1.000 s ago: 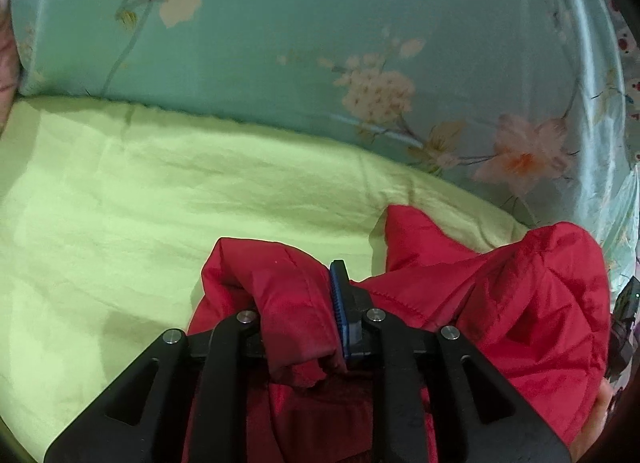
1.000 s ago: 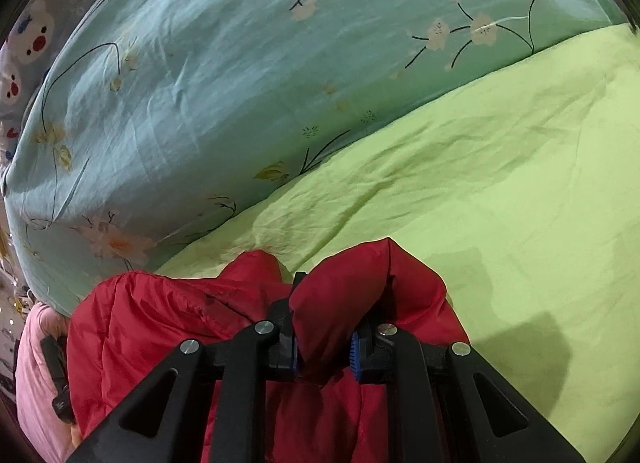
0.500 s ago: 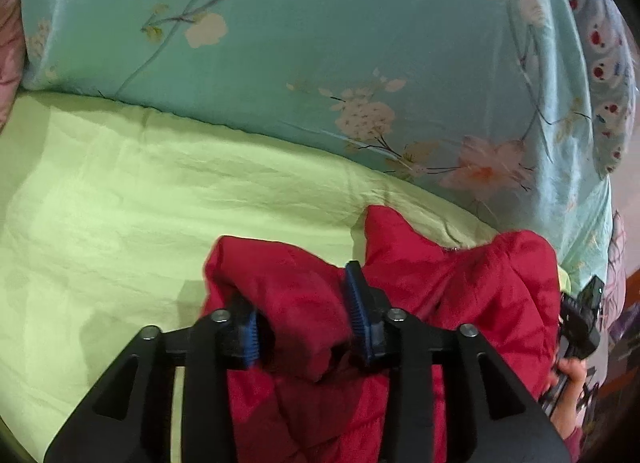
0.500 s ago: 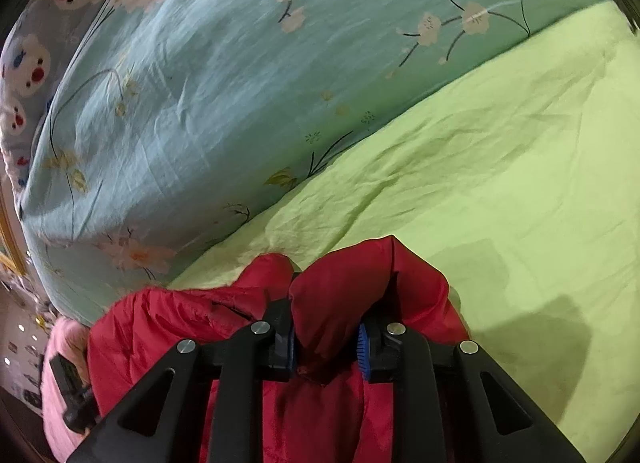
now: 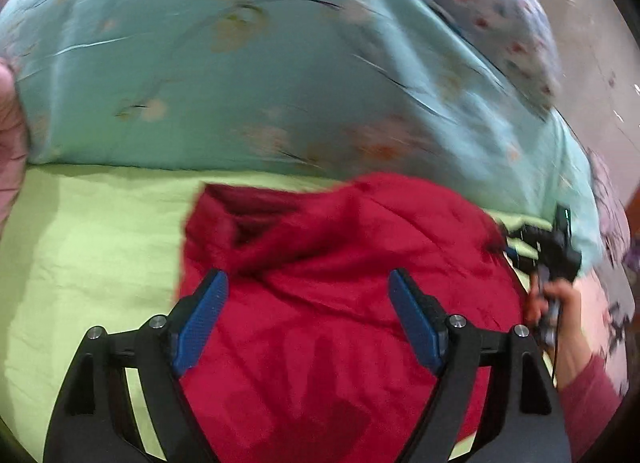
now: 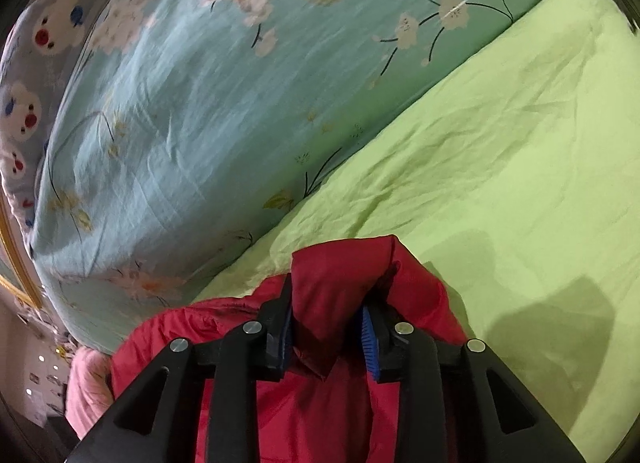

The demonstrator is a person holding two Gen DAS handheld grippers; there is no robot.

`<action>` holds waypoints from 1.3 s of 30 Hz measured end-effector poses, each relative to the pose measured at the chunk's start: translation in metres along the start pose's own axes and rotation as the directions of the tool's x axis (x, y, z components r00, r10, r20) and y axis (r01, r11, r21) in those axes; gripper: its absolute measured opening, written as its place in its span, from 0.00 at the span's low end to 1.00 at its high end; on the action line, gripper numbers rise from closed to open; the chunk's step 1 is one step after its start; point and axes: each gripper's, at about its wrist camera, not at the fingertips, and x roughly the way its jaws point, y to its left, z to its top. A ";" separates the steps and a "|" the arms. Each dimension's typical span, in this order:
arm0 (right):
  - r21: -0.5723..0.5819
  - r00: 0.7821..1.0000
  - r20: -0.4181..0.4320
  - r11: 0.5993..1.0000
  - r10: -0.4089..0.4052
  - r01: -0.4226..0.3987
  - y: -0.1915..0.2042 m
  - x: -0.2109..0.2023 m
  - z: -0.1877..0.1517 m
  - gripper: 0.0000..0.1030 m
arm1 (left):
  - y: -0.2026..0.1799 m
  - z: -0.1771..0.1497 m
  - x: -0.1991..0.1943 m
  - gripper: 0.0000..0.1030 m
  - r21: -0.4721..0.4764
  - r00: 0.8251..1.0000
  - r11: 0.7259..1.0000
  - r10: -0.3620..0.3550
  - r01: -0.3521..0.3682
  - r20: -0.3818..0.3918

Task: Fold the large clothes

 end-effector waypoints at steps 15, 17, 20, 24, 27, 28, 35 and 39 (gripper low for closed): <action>-0.381 0.998 0.053 0.925 0.022 -0.001 0.066 -0.093 -0.074 0.53 | -0.070 -0.044 -0.003 0.80 0.135 0.993 0.984 -0.113 0.115 -0.023; -0.458 0.999 0.034 0.889 0.031 -0.012 0.077 -0.097 -0.103 0.53 | -0.071 -0.052 0.000 0.80 0.144 0.991 0.981 -0.126 0.130 -0.037; -0.561 0.999 0.013 0.828 0.029 -0.017 0.093 -0.096 -0.137 0.53 | -0.067 -0.060 0.014 0.80 0.138 0.992 0.984 -0.109 0.117 -0.063; -0.662 0.999 -0.011 0.750 -0.032 0.017 0.110 -0.067 -0.160 0.52 | -0.057 -0.057 0.043 0.80 0.129 0.995 0.991 -0.034 0.046 -0.092; -0.692 0.991 -0.020 0.717 -0.131 0.081 0.113 -0.031 -0.163 0.50 | -0.047 -0.050 0.071 0.82 0.104 0.991 0.994 0.002 0.012 -0.132; -0.702 0.986 -0.014 0.704 -0.166 0.109 0.115 -0.018 -0.162 0.50 | -0.045 -0.048 0.080 0.83 0.102 0.989 0.995 0.013 0.002 -0.150; -0.688 0.944 0.050 0.674 -0.327 0.270 0.115 0.017 -0.133 0.51 | -0.042 -0.026 0.118 0.92 0.122 0.975 0.986 0.138 -0.118 -0.175; -0.605 0.925 0.088 0.718 -0.371 0.345 0.092 0.015 -0.098 0.50 | -0.013 -0.005 0.131 0.92 0.057 0.957 0.974 0.225 -0.218 -0.182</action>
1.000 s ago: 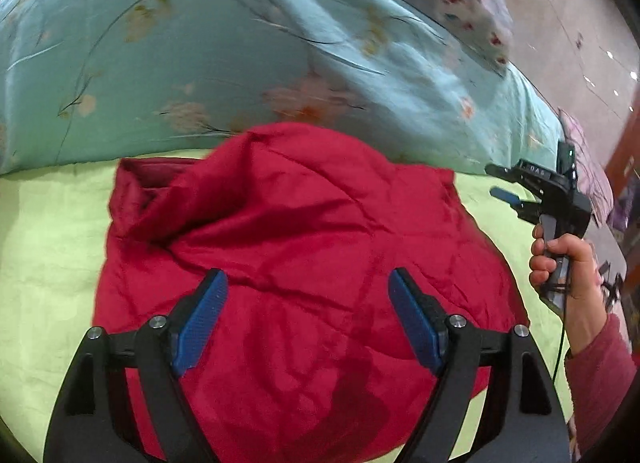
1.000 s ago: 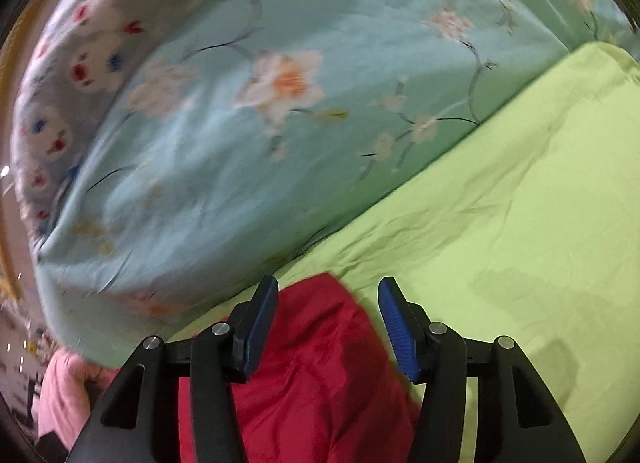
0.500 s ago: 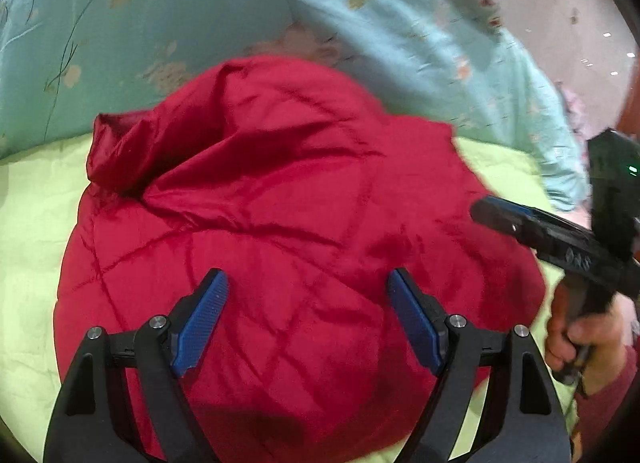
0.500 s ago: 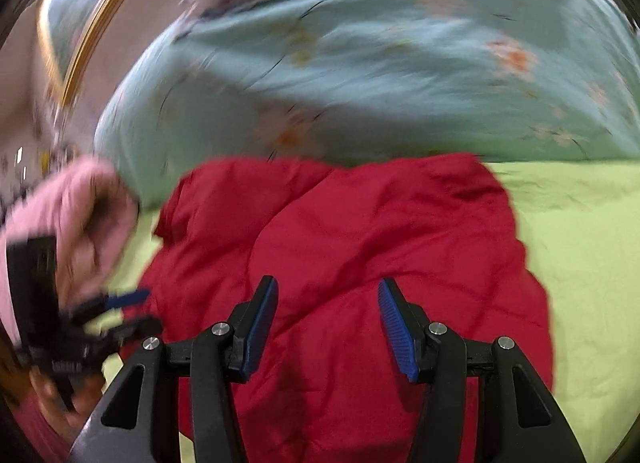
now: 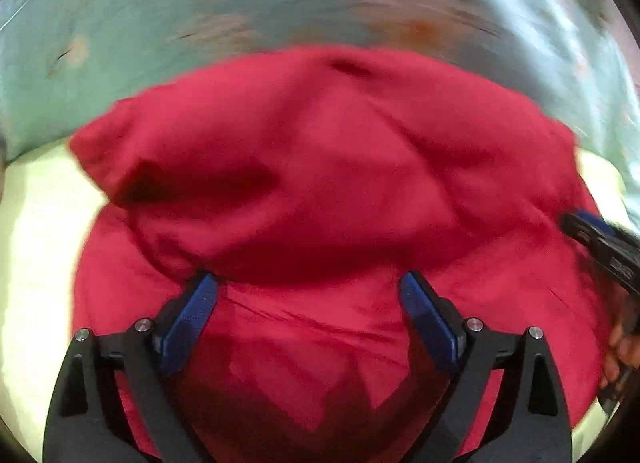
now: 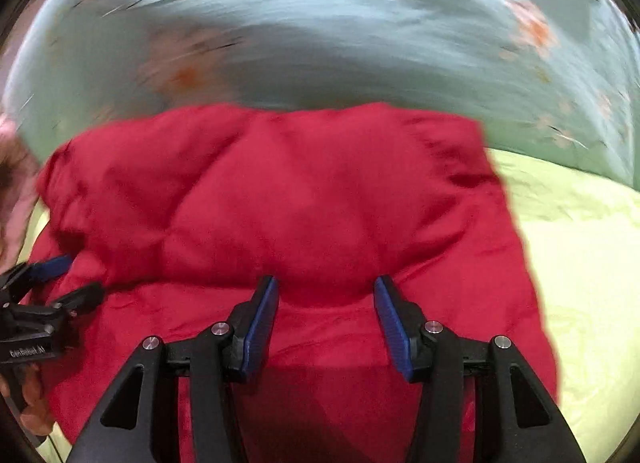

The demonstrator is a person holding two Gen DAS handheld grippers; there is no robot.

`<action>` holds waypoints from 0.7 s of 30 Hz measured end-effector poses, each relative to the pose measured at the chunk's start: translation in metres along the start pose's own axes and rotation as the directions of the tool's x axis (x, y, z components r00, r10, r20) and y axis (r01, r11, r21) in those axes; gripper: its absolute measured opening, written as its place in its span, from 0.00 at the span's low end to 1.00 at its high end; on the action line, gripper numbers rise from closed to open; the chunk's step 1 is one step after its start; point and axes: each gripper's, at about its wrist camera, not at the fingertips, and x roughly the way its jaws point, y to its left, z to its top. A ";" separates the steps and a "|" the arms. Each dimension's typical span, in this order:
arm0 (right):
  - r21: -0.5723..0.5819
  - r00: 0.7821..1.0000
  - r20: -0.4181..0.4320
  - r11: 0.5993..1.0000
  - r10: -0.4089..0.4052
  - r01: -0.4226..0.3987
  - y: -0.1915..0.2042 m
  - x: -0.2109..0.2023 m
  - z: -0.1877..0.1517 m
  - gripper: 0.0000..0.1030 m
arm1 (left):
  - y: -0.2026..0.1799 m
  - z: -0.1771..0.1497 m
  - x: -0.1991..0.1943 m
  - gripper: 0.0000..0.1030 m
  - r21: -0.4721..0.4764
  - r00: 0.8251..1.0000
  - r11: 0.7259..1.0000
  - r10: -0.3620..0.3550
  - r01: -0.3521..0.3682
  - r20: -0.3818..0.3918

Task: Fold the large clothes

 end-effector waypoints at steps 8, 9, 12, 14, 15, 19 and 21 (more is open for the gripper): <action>0.199 1.000 0.007 0.980 0.017 -0.018 -0.067 0.017 -0.004 0.50 | 0.066 0.015 0.028 0.95 -0.164 1.000 0.987 -0.004 0.000 -0.027; 0.202 1.000 0.011 0.979 0.011 -0.013 -0.068 0.019 -0.004 0.51 | 0.069 0.015 0.031 0.95 -0.177 1.000 0.984 -0.010 0.004 -0.029; 0.287 1.000 -0.007 0.958 0.029 -0.026 -0.089 0.030 -0.004 0.69 | 0.080 0.014 0.038 1.00 -0.221 1.000 0.975 -0.001 -0.005 -0.024; 0.327 0.999 -0.010 0.944 0.054 -0.047 -0.102 0.035 -0.006 0.71 | 0.088 0.014 0.042 1.00 -0.252 1.000 0.968 -0.012 0.005 -0.025; 0.333 0.998 -0.009 0.942 0.055 -0.049 -0.105 0.035 -0.006 0.71 | 0.091 0.014 0.044 1.00 -0.263 1.000 0.965 -0.009 0.001 -0.029; 0.323 1.000 -0.008 0.946 0.023 -0.019 -0.109 0.029 -0.006 0.71 | 0.089 0.014 0.036 1.00 -0.261 0.999 0.965 0.030 -0.037 -0.030; 0.324 1.000 0.001 0.946 0.023 -0.022 -0.105 0.018 -0.008 0.71 | 0.092 0.010 0.023 1.00 -0.272 1.000 0.962 0.018 -0.021 -0.014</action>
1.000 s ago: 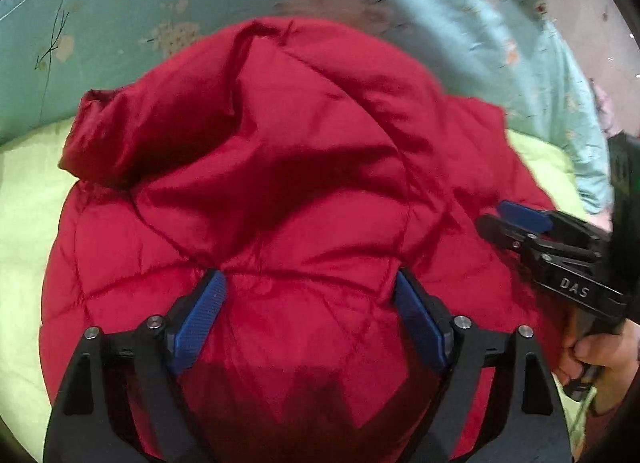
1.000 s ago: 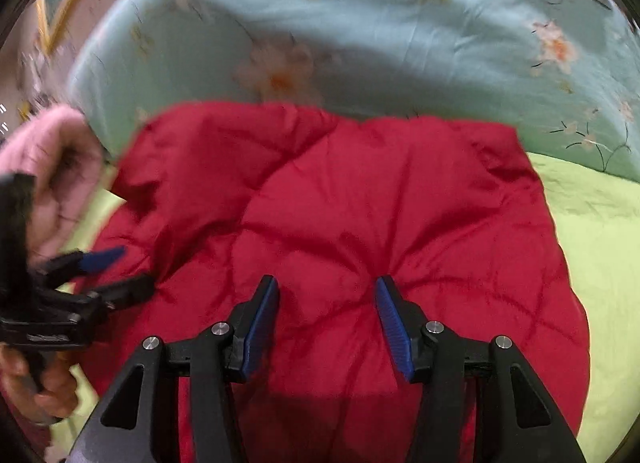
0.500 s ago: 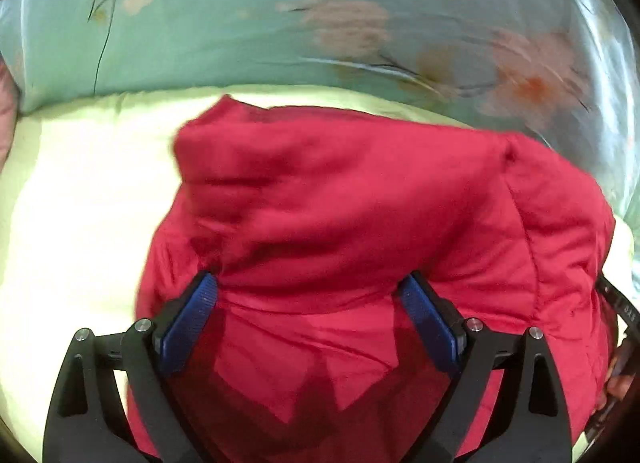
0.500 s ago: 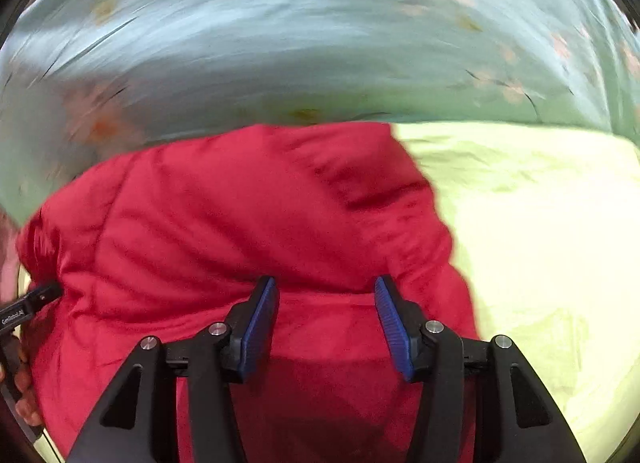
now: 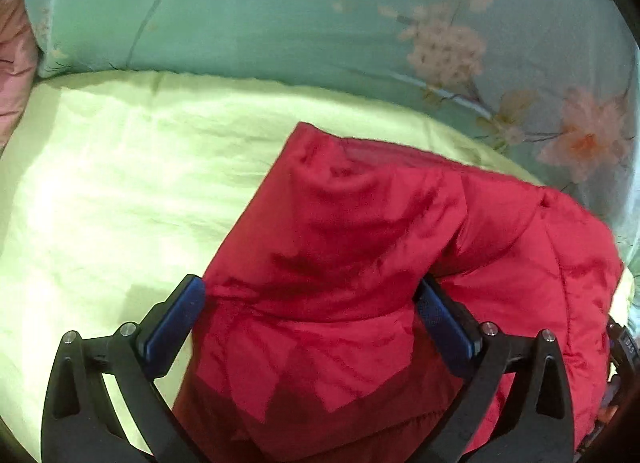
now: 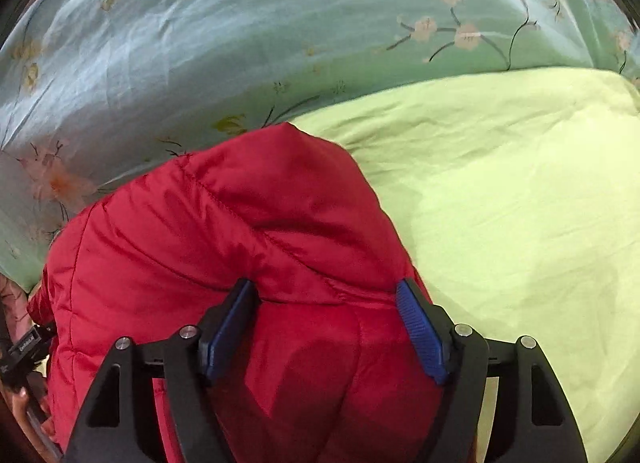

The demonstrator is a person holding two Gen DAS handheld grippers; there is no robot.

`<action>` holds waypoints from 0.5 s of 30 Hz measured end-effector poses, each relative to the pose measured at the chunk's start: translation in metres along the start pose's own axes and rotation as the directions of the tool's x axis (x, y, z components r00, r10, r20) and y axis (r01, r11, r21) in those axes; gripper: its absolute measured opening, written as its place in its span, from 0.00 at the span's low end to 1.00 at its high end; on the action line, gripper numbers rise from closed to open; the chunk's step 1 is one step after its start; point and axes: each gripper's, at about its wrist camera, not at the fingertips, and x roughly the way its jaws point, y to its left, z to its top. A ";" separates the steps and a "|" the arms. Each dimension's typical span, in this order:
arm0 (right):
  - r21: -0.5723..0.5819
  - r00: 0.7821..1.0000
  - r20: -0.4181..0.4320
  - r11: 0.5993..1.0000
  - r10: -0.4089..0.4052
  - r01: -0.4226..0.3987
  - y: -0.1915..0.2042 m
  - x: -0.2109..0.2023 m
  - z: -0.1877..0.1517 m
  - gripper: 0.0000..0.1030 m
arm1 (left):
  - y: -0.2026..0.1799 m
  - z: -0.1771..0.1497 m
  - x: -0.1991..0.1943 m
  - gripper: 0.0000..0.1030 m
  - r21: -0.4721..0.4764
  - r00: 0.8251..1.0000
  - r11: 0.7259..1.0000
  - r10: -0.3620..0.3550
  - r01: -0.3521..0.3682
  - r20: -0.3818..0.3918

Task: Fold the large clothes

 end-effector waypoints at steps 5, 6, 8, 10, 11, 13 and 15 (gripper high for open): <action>0.026 0.999 0.019 0.999 0.041 -0.042 -0.014 -0.026 -0.004 0.71 | 0.026 -0.005 -0.036 1.00 -0.034 0.988 0.987 -0.154 0.154 0.012; 0.023 0.999 0.023 0.999 0.044 -0.044 -0.015 -0.030 -0.003 0.71 | 0.029 -0.007 -0.042 1.00 -0.023 0.987 0.986 -0.163 0.163 0.018; 0.014 0.998 0.030 0.998 0.056 -0.057 -0.021 -0.045 -0.007 0.71 | 0.042 -0.015 -0.060 1.00 0.006 0.987 0.988 -0.155 0.155 0.037; 0.005 0.997 0.031 0.997 0.077 -0.077 -0.024 -0.057 -0.011 0.73 | 0.048 -0.025 -0.078 1.00 0.032 0.986 0.988 -0.155 0.154 0.054; -0.004 0.996 0.026 0.996 0.087 -0.087 -0.025 -0.062 -0.014 0.73 | 0.053 -0.029 -0.084 1.00 0.043 0.987 0.988 -0.152 0.150 0.057; -0.027 0.994 0.019 0.994 0.106 -0.105 -0.029 -0.074 -0.021 0.73 | 0.061 -0.044 -0.092 1.00 0.059 0.986 0.987 -0.155 0.152 0.059; -0.035 0.992 0.012 0.992 0.122 -0.122 -0.026 -0.084 -0.034 0.73 | 0.071 -0.061 -0.100 1.00 0.058 0.987 0.987 -0.155 0.152 0.046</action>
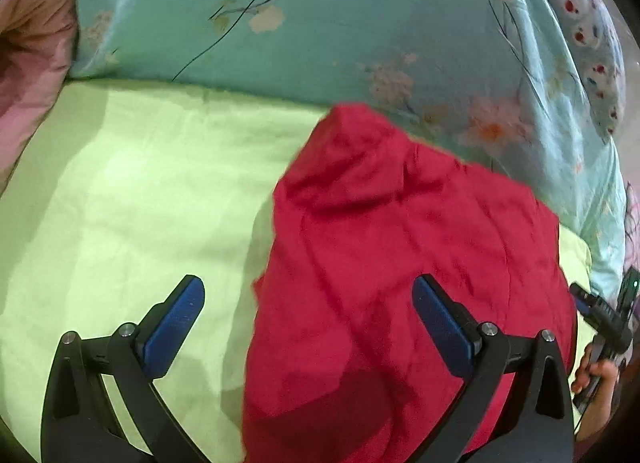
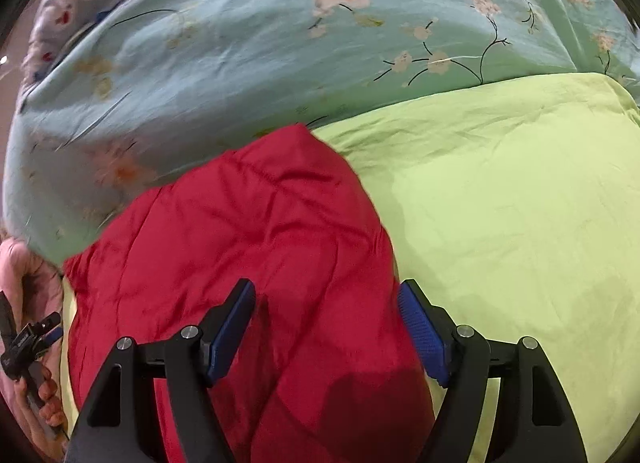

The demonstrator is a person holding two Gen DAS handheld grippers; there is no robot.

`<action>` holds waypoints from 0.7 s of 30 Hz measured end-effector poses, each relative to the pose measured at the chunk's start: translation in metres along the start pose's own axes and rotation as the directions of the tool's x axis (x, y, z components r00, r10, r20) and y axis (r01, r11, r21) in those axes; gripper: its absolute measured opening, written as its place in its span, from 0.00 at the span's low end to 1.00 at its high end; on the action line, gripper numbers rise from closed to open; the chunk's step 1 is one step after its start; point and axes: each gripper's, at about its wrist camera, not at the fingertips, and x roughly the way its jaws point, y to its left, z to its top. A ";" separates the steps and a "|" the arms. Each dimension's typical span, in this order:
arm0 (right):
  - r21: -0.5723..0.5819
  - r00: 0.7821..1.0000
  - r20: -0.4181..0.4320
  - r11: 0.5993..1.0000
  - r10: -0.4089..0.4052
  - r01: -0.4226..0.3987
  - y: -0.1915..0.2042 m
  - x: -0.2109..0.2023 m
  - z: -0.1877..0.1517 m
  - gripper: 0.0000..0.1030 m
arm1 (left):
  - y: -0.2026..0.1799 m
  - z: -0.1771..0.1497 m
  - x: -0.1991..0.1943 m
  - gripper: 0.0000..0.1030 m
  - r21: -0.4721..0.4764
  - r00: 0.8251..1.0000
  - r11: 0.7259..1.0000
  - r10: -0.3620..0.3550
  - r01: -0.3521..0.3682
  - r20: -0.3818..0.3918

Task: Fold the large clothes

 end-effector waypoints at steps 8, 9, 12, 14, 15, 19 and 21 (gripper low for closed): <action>0.027 0.997 -0.022 0.997 0.080 -0.079 -0.001 -0.027 -0.027 0.74 | 0.001 -0.052 -0.015 1.00 -0.022 0.999 0.999 -0.039 0.038 -0.035; 0.023 0.996 -0.023 0.996 0.084 -0.084 -0.002 -0.029 -0.032 0.74 | 0.001 -0.050 -0.019 1.00 -0.022 0.999 0.999 -0.036 0.035 -0.034; 0.018 0.995 -0.031 0.995 0.097 -0.096 -0.005 -0.037 -0.042 0.74 | 0.007 -0.065 -0.023 1.00 -0.041 0.997 0.997 -0.062 0.061 -0.038; 0.011 0.994 -0.039 0.994 0.106 -0.105 -0.004 -0.039 -0.049 0.74 | 0.010 -0.071 -0.024 1.00 -0.054 0.997 0.996 -0.069 0.066 -0.043; 0.009 0.993 -0.043 0.994 0.107 -0.107 -0.005 -0.040 -0.052 0.74 | 0.012 -0.074 -0.024 1.00 -0.058 0.996 0.996 -0.071 0.068 -0.045; 0.024 0.990 -0.056 0.991 0.133 -0.131 -0.016 -0.043 -0.063 0.74 | 0.015 -0.080 -0.023 1.00 -0.061 0.992 0.992 -0.112 0.108 -0.061; 0.054 0.986 -0.064 0.988 0.151 -0.148 -0.025 -0.043 -0.065 0.77 | 0.016 -0.080 -0.020 1.00 -0.054 0.987 0.989 -0.139 0.136 -0.074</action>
